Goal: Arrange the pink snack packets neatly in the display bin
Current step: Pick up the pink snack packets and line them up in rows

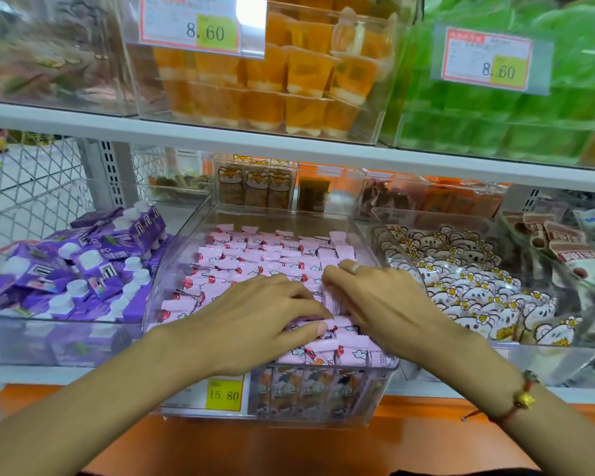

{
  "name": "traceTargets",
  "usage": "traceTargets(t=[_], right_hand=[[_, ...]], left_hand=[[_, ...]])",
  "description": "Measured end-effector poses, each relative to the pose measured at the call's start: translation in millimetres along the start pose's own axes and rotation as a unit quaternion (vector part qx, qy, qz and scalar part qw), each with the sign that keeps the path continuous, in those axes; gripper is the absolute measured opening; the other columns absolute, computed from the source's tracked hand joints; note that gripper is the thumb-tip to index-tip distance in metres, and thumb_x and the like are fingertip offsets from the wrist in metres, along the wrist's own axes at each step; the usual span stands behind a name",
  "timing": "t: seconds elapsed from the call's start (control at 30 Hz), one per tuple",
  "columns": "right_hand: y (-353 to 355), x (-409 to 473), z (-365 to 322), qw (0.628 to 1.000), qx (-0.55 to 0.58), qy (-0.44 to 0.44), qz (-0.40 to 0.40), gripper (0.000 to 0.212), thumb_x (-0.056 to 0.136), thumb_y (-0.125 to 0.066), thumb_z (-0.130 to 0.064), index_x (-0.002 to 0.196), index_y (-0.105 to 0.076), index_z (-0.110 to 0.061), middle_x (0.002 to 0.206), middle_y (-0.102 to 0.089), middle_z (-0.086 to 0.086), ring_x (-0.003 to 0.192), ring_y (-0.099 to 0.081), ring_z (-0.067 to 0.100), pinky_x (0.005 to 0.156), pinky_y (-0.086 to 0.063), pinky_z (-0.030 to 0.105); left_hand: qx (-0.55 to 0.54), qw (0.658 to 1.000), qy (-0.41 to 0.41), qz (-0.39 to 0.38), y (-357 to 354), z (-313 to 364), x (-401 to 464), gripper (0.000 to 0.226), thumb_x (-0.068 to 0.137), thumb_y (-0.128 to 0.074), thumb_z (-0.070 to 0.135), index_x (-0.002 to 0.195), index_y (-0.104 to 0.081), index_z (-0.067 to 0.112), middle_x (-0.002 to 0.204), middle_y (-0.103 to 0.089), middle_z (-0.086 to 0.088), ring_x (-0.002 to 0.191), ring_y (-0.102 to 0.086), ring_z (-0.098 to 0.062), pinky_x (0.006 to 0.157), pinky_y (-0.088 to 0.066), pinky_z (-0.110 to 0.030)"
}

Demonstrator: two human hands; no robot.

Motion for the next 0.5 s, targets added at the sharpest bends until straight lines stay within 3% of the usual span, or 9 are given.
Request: traceTargets(t=[0.1, 0.23, 0.4, 0.5], right_hand=[[14.1, -0.5, 1.9, 0.998, 0.024, -0.016, 0.061, 0.019, 0.1, -0.041, -0.031, 0.108, -0.053, -0.019, 0.098, -0.058, 0.003, 0.062, -0.057, 0.034, 0.046, -0.039, 0.033], [33.7, -9.2, 12.1, 0.964, 0.121, -0.084, 0.22, 0.011, 0.097, -0.048, -0.021, 0.096, -0.056, -0.014, 0.083, -0.058, -0.003, 0.065, -0.052, 0.013, 0.054, -0.042, 0.029], [53.5, -24.3, 38.8, 0.848, 0.287, -0.22, 0.388, 0.01, 0.098, -0.038, -0.016, 0.092, -0.045, -0.019, 0.076, -0.047, -0.013, 0.065, -0.043, 0.002, 0.06, -0.036, 0.023], [47.7, -27.6, 49.1, 0.776, 0.414, -0.288, 0.379, 0.021, 0.1, -0.037, -0.015, 0.084, -0.045, -0.025, 0.069, -0.048, -0.009, 0.061, -0.042, 0.007, 0.057, -0.036, 0.026]], left_hand=[[-0.006, 1.0, 0.003, -0.001, 0.5, 0.0, 0.1, 0.046, 0.096, -0.024, 0.058, 0.13, -0.05, 0.041, 0.125, -0.053, 0.015, 0.108, -0.043, -0.006, 0.089, -0.037, -0.026], [0.0, 1.0, 0.0, 0.0, 0.3, 1.0, -0.3, 0.046, 0.096, -0.024, 0.057, 0.131, -0.049, 0.04, 0.128, -0.053, 0.016, 0.111, -0.044, -0.007, 0.092, -0.037, -0.028], [-0.044, 0.999, 0.003, 0.014, 4.6, 2.2, -2.2, 0.038, 0.097, -0.033, 0.053, 0.126, -0.053, 0.041, 0.123, -0.056, 0.021, 0.11, -0.047, -0.004, 0.09, -0.041, -0.029], [-0.102, 0.987, 0.069, 0.1, 16.4, -5.4, -4.6, 0.029, 0.089, -0.047, 0.057, 0.114, -0.054, 0.045, 0.104, -0.056, 0.027, 0.101, -0.054, -0.001, 0.078, -0.047, -0.027]])
Point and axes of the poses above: each hand's wrist, its own x-axis towards the middle knuckle, its own y-axis out of the back of the hand, z = x × y, the point moved 6 cm from there along x, towards the middle knuckle
